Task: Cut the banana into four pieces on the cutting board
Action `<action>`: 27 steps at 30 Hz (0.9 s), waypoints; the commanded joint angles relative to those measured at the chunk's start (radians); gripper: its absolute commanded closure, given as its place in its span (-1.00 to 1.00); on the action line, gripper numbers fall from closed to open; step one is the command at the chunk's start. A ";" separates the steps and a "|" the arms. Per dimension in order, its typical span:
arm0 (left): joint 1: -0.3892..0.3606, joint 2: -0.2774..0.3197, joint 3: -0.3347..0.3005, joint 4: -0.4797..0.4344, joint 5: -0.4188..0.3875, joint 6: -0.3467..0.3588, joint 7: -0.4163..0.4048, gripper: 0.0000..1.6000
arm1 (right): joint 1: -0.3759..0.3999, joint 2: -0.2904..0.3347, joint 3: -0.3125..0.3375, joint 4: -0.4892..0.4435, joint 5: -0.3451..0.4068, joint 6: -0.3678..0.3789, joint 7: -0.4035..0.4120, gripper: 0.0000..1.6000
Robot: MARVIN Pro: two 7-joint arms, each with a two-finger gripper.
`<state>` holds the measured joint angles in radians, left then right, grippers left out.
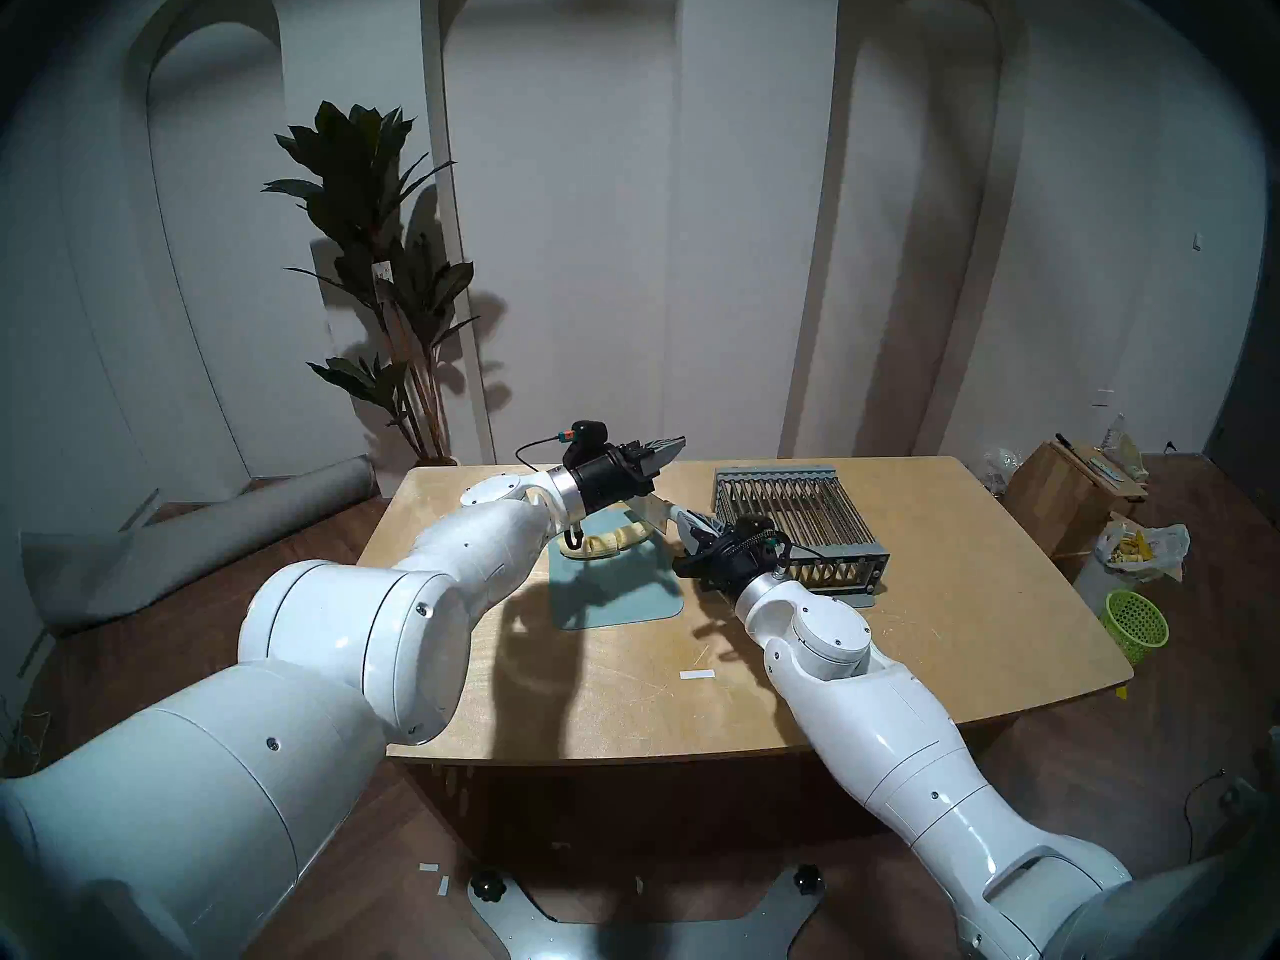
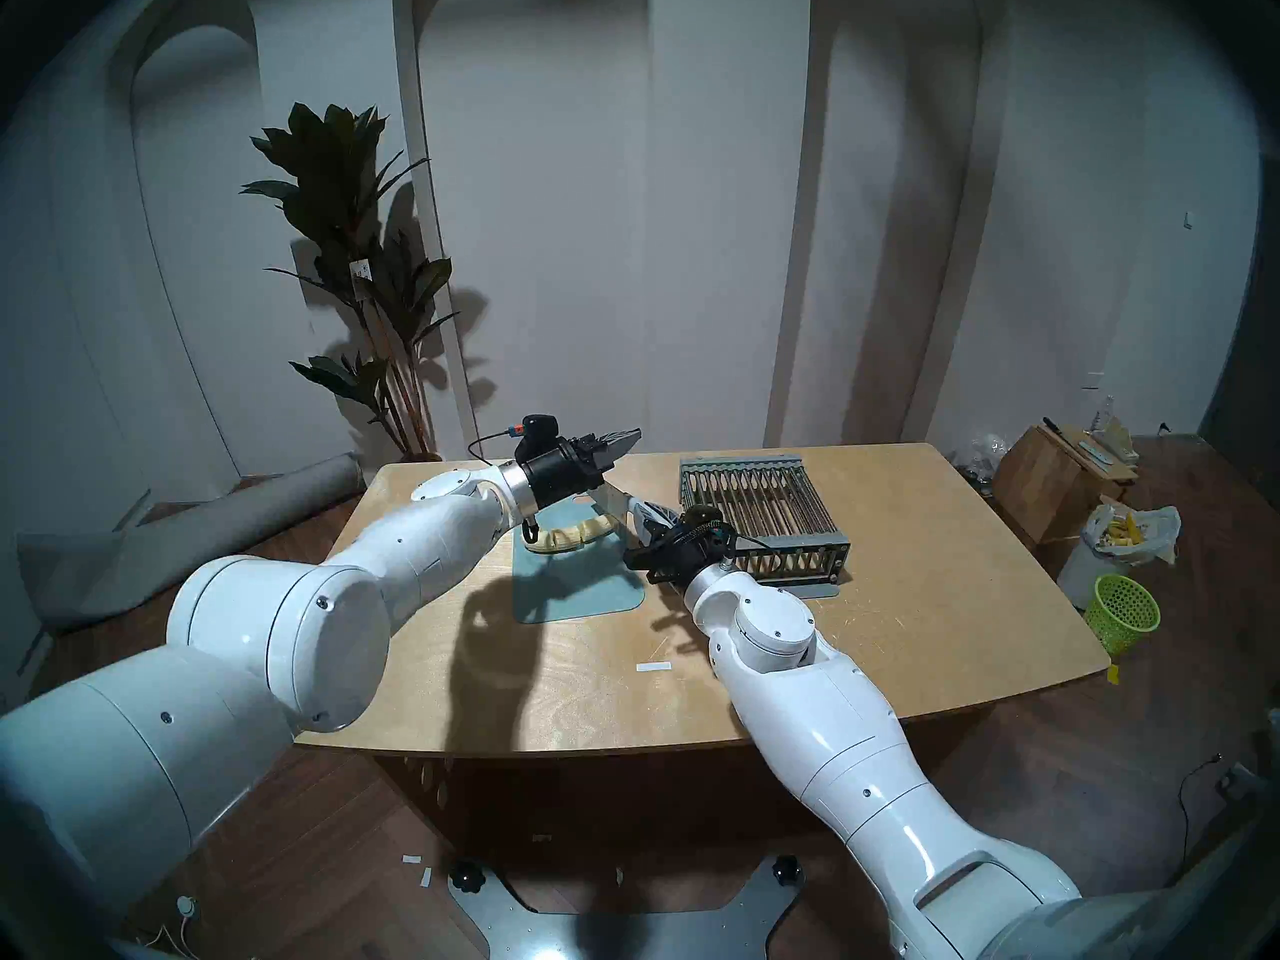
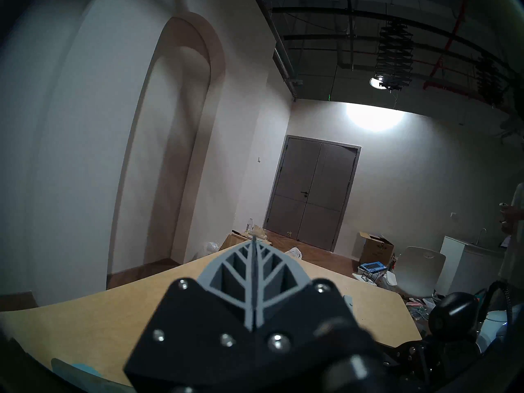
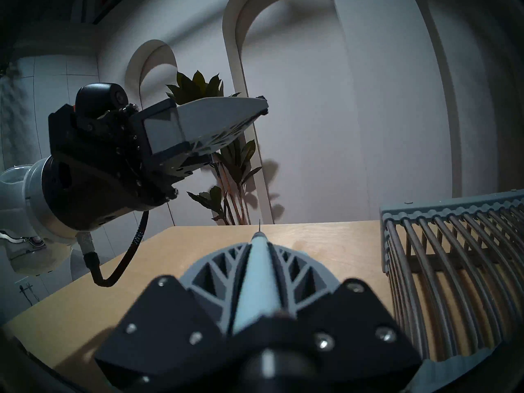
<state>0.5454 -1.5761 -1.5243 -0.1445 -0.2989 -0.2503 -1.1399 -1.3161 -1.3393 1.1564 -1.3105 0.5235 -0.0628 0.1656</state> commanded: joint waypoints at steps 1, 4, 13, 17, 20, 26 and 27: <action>-0.028 0.007 0.001 -0.004 0.001 -0.006 -0.007 1.00 | 0.018 -0.017 0.001 -0.012 0.004 -0.015 0.002 1.00; -0.026 0.010 0.003 -0.001 0.004 -0.009 -0.008 1.00 | 0.014 -0.017 0.000 -0.014 0.005 -0.016 0.002 1.00; -0.011 0.005 0.020 0.008 0.019 -0.022 -0.006 1.00 | -0.008 -0.016 -0.002 -0.018 0.013 -0.018 0.002 1.00; -0.010 0.004 0.024 0.011 0.021 -0.021 -0.002 1.00 | -0.011 -0.014 -0.002 -0.020 0.014 -0.017 0.002 1.00; -0.010 0.003 0.024 0.012 0.021 -0.020 0.001 1.00 | -0.011 -0.006 -0.003 -0.022 0.010 -0.014 0.003 1.00; -0.011 0.001 0.017 0.014 0.016 -0.014 0.008 1.00 | 0.012 0.072 -0.048 -0.040 -0.061 -0.009 0.065 1.00; -0.011 0.000 0.017 0.014 0.016 -0.015 0.009 1.00 | 0.016 0.079 -0.052 -0.042 -0.067 -0.009 0.072 1.00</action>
<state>0.5577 -1.5706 -1.4992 -0.1205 -0.2742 -0.2695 -1.1364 -1.3329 -1.3214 1.1286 -1.3104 0.5096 -0.0631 0.1890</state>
